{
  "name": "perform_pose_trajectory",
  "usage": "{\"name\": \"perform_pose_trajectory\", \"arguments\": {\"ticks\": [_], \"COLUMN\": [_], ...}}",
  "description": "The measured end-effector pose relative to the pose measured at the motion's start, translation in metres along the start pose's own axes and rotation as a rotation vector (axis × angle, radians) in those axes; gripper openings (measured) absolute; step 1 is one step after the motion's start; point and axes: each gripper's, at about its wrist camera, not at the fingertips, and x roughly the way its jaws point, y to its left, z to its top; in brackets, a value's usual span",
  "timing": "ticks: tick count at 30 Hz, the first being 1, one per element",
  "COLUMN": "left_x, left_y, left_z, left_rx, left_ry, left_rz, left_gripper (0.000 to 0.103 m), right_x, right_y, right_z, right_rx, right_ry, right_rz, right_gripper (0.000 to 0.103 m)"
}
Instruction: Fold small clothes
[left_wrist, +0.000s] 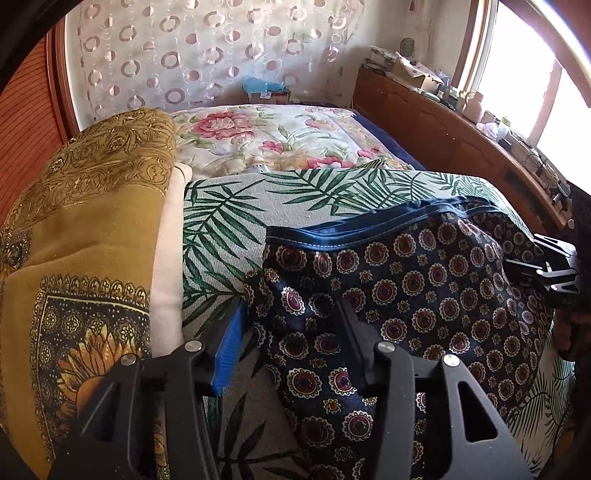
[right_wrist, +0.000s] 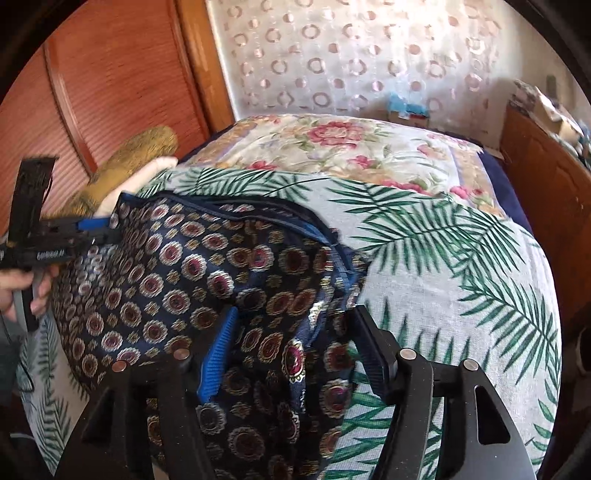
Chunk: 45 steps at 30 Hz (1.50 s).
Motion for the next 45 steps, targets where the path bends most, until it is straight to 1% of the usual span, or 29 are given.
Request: {"name": "perform_pose_trajectory", "arguments": {"ticks": [1,2,3,4,5,6,7,12,16,18,20,21,22,23,28,34,38,40,45], "left_x": [0.0,0.0,0.001,0.001,0.002,0.002,0.002,0.002,0.002,0.001,-0.001,-0.003,-0.008,-0.013,-0.055,-0.096,-0.126,-0.142,-0.178], "left_y": [0.0,0.001,0.001,0.001,0.0,0.0,0.0,0.0,-0.002,-0.002,0.0,0.002,0.005,0.007,0.007,0.011,0.022,0.027,0.047], "left_z": [0.0,0.001,0.001,0.002,0.003,0.003,0.002,0.001,-0.001,-0.002,-0.002,-0.002,-0.002,-0.003,-0.004,-0.001,0.0,-0.002,-0.011], "left_rx": [-0.001,-0.006,-0.011,-0.013,-0.014,-0.013,-0.014,-0.016,-0.01,-0.003,-0.015,-0.024,-0.041,-0.054,-0.079,-0.093,-0.121,-0.133,-0.173], "left_ry": [-0.001,-0.003,-0.004,-0.003,-0.002,-0.002,-0.002,-0.009,-0.02,-0.023,-0.022,-0.026,-0.05,-0.076,-0.207,-0.319,-0.392,-0.428,-0.497], "left_rz": [0.001,0.001,0.002,0.004,0.007,0.01,0.011,0.015,0.028,0.012,-0.014,-0.023,-0.024,-0.039,-0.066,-0.075,-0.077,-0.068,-0.032], "left_gripper": [0.05,0.05,0.05,0.05,0.05,0.05,0.05,0.05,0.05,0.038,0.018,0.013,0.007,0.006,0.005,0.004,0.004,0.004,0.004], "right_x": [0.002,0.003,0.003,0.003,0.004,0.003,0.002,0.001,-0.001,-0.004,-0.007,-0.009,-0.01,-0.013,-0.031,-0.062,-0.079,-0.086,-0.088], "right_y": [0.003,0.004,0.005,0.008,0.007,0.008,0.01,0.01,0.011,0.013,0.016,0.016,0.017,0.017,0.021,0.041,0.056,0.066,0.087], "right_z": [-0.001,-0.001,-0.002,-0.006,-0.006,-0.007,-0.007,-0.008,-0.008,-0.009,-0.01,-0.01,-0.01,-0.01,-0.002,0.022,0.047,0.061,0.109], "right_rx": [-0.014,-0.025,-0.029,-0.029,-0.029,-0.029,-0.03,-0.031,-0.03,-0.031,-0.04,-0.043,-0.048,-0.051,-0.071,-0.153,-0.207,-0.254,-0.357], "right_ry": [0.001,0.002,0.001,0.0,0.0,0.0,0.001,0.001,-0.008,-0.023,-0.038,-0.045,-0.053,-0.065,-0.124,-0.223,-0.265,-0.281,-0.312], "right_rz": [-0.002,-0.001,0.006,0.013,0.019,0.023,0.028,0.027,0.027,0.025,0.013,0.011,0.008,0.002,0.008,-0.02,-0.007,0.001,0.047], "right_gripper": [0.05,0.047,0.039,0.033,0.031,0.026,0.024,0.022,0.014,0.013,0.013,0.012,0.012,0.012,0.011,0.01,0.01,0.01,0.01]}}
